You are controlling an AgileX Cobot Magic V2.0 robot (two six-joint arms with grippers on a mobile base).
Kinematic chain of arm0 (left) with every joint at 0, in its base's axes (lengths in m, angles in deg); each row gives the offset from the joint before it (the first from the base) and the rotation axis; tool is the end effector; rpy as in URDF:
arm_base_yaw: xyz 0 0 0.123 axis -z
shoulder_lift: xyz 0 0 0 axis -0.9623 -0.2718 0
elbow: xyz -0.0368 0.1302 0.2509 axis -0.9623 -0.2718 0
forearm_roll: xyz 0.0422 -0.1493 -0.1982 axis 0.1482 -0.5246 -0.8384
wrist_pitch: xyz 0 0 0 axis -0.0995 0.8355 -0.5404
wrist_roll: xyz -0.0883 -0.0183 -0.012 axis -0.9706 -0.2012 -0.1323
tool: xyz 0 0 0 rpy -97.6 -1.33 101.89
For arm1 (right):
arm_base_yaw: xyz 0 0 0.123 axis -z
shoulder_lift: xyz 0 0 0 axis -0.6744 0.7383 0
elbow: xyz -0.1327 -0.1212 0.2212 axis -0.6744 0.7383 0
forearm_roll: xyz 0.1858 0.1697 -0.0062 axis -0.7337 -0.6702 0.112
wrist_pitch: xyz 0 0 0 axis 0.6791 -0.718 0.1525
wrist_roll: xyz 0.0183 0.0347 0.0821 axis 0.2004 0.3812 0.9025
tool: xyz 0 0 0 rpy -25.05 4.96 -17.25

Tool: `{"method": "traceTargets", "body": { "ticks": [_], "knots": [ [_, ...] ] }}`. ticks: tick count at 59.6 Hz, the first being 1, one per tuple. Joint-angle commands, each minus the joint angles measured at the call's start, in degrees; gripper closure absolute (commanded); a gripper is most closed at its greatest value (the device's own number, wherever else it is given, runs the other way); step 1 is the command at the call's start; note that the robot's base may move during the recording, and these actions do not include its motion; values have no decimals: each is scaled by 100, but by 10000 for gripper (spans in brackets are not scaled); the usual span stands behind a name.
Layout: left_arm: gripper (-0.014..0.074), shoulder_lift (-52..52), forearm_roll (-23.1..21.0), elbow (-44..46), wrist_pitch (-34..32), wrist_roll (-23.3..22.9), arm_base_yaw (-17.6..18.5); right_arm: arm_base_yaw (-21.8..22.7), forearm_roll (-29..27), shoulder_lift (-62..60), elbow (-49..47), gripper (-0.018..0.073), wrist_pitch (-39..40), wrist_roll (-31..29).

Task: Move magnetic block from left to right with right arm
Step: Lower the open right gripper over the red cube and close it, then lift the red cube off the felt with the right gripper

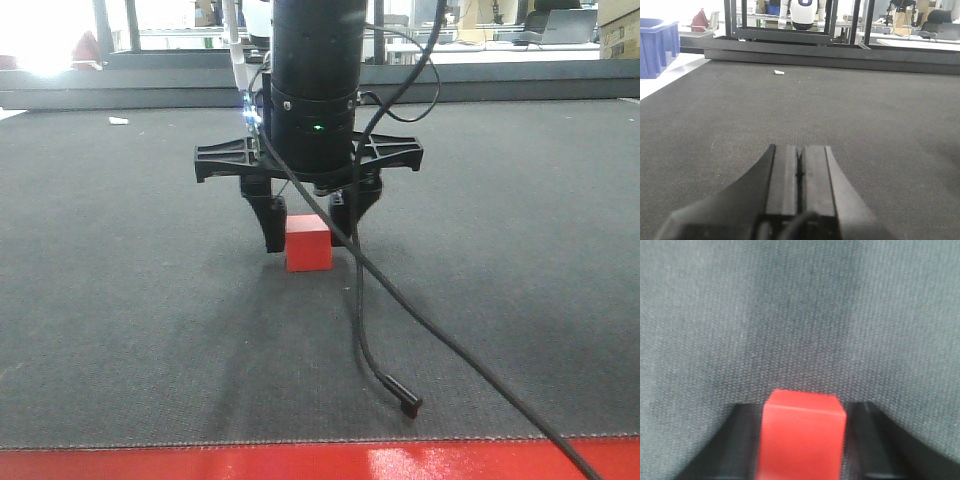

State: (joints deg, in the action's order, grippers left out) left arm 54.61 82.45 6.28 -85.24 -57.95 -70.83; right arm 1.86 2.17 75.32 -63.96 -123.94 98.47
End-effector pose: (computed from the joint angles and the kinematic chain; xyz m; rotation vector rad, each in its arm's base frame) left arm 0.0565 -0.0034 0.2024 0.0141 1.5132 -0.0802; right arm 0.3481 0.2799 0.2134 -0.1212 2.7508 0.1476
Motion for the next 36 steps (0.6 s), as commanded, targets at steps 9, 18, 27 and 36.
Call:
{"method": "traceTargets", "body": {
  "ticks": [9, 18, 27, 36],
  "knots": [
    [713, 82, 0, -38, -539, -38, 10, 80, 111, -410, -274, 356, 115, 2],
    [713, 82, 0, -38, -539, -38, 10, 229, 70, -728, -343, 356, 86, -131],
    [713, 82, 0, -38, -539, -38, 10, 428, 28, -1269, -252, 356, 67, -796],
    [713, 82, 0, -38, -539, -38, 10, 799, -19, -1988, 235, 356, 171, -1273]
  ]
}}
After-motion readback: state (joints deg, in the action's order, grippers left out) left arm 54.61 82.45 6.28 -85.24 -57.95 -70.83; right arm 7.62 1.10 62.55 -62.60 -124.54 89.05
